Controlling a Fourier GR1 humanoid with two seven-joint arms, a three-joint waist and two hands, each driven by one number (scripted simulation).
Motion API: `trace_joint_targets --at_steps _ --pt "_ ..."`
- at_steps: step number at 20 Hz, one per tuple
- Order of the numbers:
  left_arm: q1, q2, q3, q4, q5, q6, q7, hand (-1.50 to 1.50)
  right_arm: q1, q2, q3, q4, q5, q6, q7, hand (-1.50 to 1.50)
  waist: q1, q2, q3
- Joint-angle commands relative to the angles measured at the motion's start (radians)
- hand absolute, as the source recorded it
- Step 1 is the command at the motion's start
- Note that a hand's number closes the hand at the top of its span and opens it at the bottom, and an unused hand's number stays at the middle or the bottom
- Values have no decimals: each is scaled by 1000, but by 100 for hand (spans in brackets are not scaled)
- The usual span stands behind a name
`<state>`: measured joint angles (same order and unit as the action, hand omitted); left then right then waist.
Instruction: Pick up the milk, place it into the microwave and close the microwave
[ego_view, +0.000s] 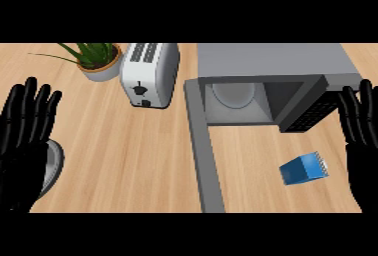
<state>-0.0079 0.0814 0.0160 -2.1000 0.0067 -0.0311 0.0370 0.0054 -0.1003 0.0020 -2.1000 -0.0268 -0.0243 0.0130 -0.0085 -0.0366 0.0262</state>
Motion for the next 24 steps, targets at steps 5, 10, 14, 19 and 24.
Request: trace_joint_targets --at_steps 5,10,14,19,24 --pt "-4 43 107 -25 9 20 20 -150 24 53 13 -67 218 -176 91 -150 12 34 -27" --pt "89 -20 95 -52 82 39 122 -150 123 98 207 -79 58 -217 45 -150 14 34 -26" --pt "238 -67 68 -69 74 -1 -7 -150 216 100 308 -171 118 -252 71 -150 11 34 -27" --pt "348 -80 21 -145 62 -24 -41 -150 306 100 435 -128 201 -365 -47 -150 10 34 -26" --pt "405 -81 -18 -174 69 -9 -41 -150 262 100 360 -138 291 -432 24 -150 11 35 -27"
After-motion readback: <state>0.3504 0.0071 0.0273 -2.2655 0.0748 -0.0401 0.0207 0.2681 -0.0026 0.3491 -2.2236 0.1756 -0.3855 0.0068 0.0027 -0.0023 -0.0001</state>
